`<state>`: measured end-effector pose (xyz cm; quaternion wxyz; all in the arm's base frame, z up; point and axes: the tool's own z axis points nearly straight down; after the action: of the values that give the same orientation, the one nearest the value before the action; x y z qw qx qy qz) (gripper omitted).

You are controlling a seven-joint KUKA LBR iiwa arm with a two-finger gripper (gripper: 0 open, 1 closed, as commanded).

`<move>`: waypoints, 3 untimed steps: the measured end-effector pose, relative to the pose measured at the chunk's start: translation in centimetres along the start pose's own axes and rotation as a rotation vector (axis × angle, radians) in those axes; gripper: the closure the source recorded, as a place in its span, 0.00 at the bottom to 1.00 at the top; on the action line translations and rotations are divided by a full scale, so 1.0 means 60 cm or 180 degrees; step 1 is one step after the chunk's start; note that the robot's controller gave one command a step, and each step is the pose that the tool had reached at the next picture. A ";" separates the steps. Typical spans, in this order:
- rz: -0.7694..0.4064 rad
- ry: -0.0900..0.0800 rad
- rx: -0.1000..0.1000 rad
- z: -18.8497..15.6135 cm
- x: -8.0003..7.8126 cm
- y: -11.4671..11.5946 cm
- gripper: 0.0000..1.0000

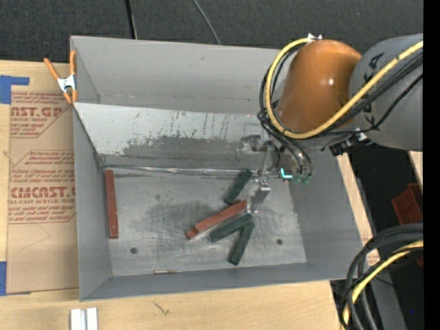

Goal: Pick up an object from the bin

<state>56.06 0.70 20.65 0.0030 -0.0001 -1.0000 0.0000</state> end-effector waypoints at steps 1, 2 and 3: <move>0.0000 -0.0025 0.0000 -0.007 -0.003 0.000 0.00; -0.0459 -0.0031 0.0001 0.097 0.012 0.002 0.00; -0.0585 -0.0014 0.0000 0.165 0.015 0.001 0.00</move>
Offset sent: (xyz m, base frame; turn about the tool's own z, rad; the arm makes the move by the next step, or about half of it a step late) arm -0.0194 0.0007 -0.1365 -0.3172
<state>55.12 0.77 10.77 0.0008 0.0917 -0.9958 -0.0002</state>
